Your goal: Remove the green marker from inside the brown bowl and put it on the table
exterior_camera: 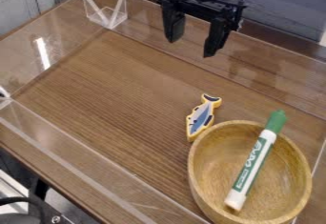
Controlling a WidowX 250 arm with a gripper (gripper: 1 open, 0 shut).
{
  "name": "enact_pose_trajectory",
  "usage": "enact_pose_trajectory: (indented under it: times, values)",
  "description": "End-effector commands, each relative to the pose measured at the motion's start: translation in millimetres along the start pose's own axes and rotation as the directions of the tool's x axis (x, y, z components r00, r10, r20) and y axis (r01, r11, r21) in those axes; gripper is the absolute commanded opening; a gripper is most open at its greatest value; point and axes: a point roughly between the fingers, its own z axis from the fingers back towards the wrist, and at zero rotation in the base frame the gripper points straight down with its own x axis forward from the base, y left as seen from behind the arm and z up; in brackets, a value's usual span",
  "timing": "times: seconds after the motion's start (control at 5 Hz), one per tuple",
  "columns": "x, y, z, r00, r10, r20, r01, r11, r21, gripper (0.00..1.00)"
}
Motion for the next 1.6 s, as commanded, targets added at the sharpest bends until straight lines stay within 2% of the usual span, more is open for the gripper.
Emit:
enact_pose_trajectory:
  times: [0.0, 0.2, 0.8, 1.4]
  values:
    - [1.4, -6, -6.1, 1.000, 0.002, -0.009, -0.002, 1.000, -0.003, 1.00]
    - [4.4, -27, -8.5, 1.000, 0.009, 0.006, -0.009, 1.000, -0.011, 1.00]
    - [4.2, -49, -22.3, 1.000, 0.001, -0.014, -0.002, 1.000, -0.022, 1.00]
    - [5.7, -91, -26.1, 1.000, -0.007, 0.019, 0.008, 0.999, -0.048, 1.00]
